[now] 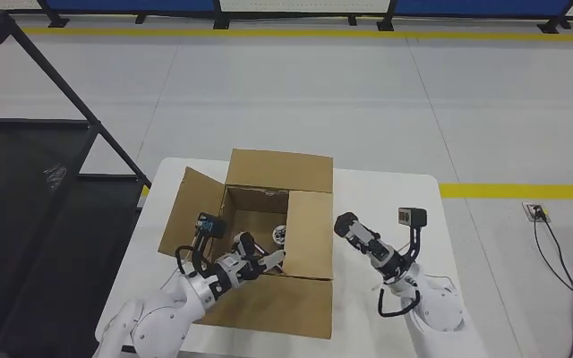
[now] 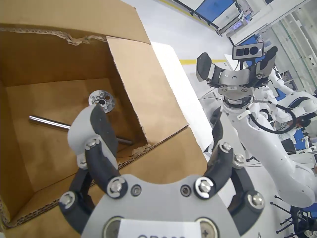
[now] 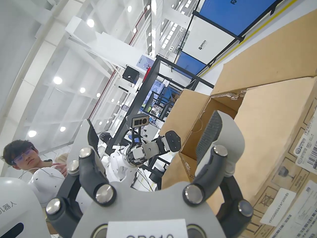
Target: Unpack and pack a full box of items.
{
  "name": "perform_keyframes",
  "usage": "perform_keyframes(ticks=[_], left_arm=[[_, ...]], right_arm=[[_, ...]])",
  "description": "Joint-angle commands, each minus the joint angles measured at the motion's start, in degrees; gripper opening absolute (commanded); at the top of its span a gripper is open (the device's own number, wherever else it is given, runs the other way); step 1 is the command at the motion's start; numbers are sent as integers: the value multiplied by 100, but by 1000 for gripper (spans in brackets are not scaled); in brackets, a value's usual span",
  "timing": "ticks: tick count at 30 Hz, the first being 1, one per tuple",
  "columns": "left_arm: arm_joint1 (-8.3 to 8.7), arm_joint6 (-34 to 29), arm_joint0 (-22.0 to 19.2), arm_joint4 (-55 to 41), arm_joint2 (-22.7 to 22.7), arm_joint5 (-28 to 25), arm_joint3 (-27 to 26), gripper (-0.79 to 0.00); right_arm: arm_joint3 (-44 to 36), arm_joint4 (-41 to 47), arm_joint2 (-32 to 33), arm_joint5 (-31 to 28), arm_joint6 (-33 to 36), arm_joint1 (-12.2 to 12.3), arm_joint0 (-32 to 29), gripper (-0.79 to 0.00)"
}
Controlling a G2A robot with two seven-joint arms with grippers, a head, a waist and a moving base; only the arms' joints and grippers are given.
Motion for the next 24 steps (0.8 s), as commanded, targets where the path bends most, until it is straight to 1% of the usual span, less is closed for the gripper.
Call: perform_keyframes(ticks=[1, 9, 11, 15, 20, 24], left_arm=[[0, 0, -1, 0, 0, 0, 0, 0], [-2, 8, 7, -27, 12, -12, 3, 0], [-20, -62, -48, -358, 105, -20, 159, 0], [-80, -435, -577, -829, 417, 269, 628, 0], [-198, -716, -1344, -1223, 915, 687, 1579, 0], [-305, -869, -1794, -1696, 1252, 719, 2283, 0]], right_arm=[[0, 0, 0, -1, 0, 0, -1, 0], [-6, 28, -46, 69, -61, -5, -4, 0], [-12, 82, -141, 116, -98, -8, 61, 0], [-29, 238, -108, -55, -13, 28, 107, 0], [-117, 465, 227, -238, 134, 122, -85, 0], [-179, 649, 540, -333, 88, 192, -321, 0]])
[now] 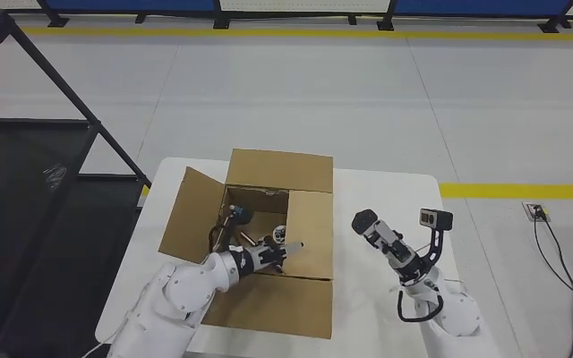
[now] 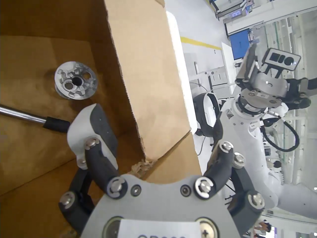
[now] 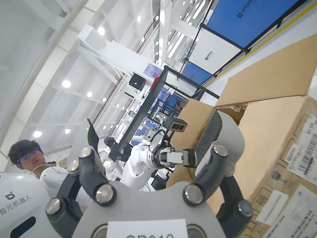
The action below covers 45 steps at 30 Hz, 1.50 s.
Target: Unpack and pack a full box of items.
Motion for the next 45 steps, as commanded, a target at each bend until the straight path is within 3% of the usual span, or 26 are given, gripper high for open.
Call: perform_keyframes(ticks=[1, 6, 11, 23, 30, 35, 45], left_arm=[[-46, -126, -192, -291, 139, -67, 326, 0], [-162, -198, -601, -796, 415, -382, 984, 0], [-238, -53, -805, -954, 574, -643, 1149, 0], [-193, -89, -711, -640, 471, -603, 110, 0], [-314, -18, -977, -616, 940, -666, -69, 0], [-461, 204, -1275, -600, 1382, -761, 125, 0], [-867, 403, -1977, -686, 2317, -680, 1078, 0]], right_arm=[[-29, 89, 128, -35, -9, 29, -99, 0], [-108, 309, 348, -104, 27, 97, -288, 0], [-167, 436, 394, -123, 91, 145, -363, 0], [-159, 522, 407, -165, 16, 230, -364, 0], [-284, 597, 635, -350, -185, 289, -573, 0], [-485, 672, 993, -543, -448, 336, -944, 0], [-820, 875, 1645, -933, -971, 394, -1761, 0]])
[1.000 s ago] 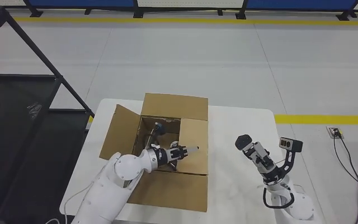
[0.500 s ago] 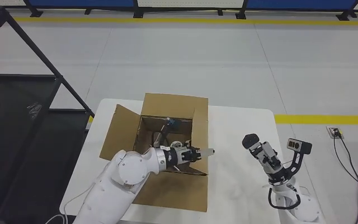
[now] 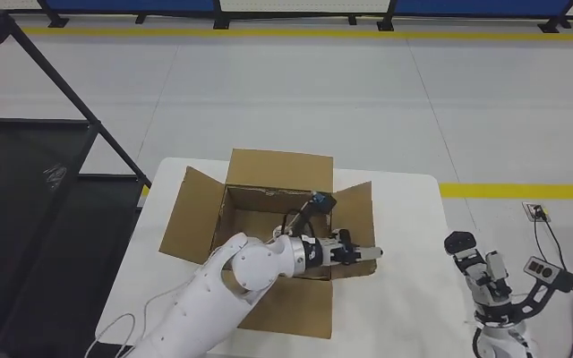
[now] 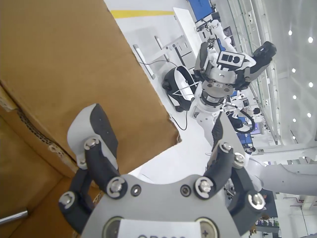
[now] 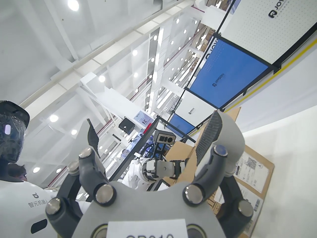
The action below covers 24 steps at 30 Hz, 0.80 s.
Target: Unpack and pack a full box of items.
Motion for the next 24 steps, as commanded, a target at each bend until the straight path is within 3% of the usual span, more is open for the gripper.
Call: perform_keyframes(ticks=[1, 12, 24], left_arm=[[-79, -46, -129, -22, 167, 49, 219, 0], [-486, -116, -627, -140, 708, 373, 1183, 0], [-710, -251, -763, -83, 832, 534, 1541, 0]], right_arm=[[-34, 14, 58, -16, -47, 7, -92, 0], [-19, -97, 211, 142, -242, 58, -116, 0], [-52, -129, 191, 326, -416, 69, -64, 0]])
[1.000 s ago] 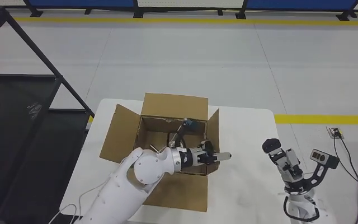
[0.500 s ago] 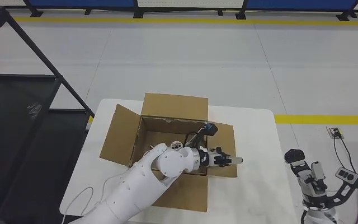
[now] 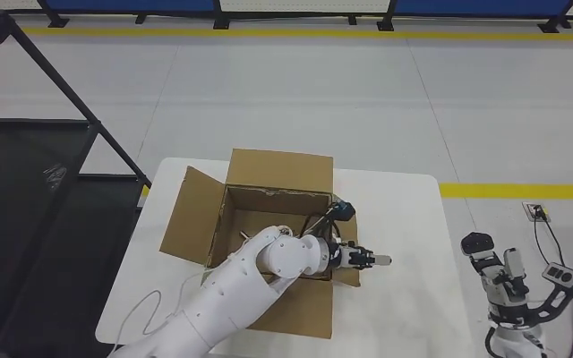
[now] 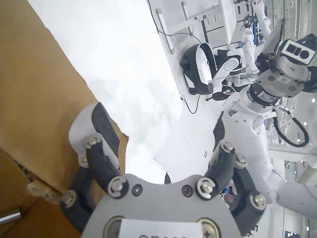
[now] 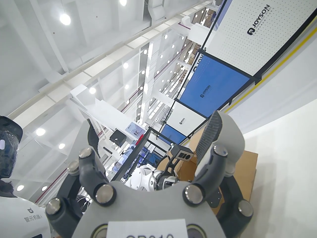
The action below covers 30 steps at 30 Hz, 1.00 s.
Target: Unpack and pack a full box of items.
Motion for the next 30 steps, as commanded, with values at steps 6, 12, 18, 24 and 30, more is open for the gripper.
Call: perform_keyframes(ticks=[6, 12, 18, 24, 30], left_arm=[[52, 154, 137, 48, -328, -145, -218, 0], [241, 202, 465, 107, -933, -227, -866, 0], [608, 242, 1236, 505, -2103, -121, -2244, 0], [984, 102, 2566, 677, -3798, -73, -3777, 0], [1213, 54, 3904, 490, -5509, -263, -4770, 0]], right_arm=[[0, -1, 0, -1, 0, 0, 0, 0], [-352, -716, -19, 31, -38, 20, 103, 0], [-974, -2223, -247, 410, -65, 42, 417, 0], [-1326, -3512, -930, 974, 161, 58, 1026, 0], [-1384, -4909, -2054, 1473, 688, 50, 1877, 0]])
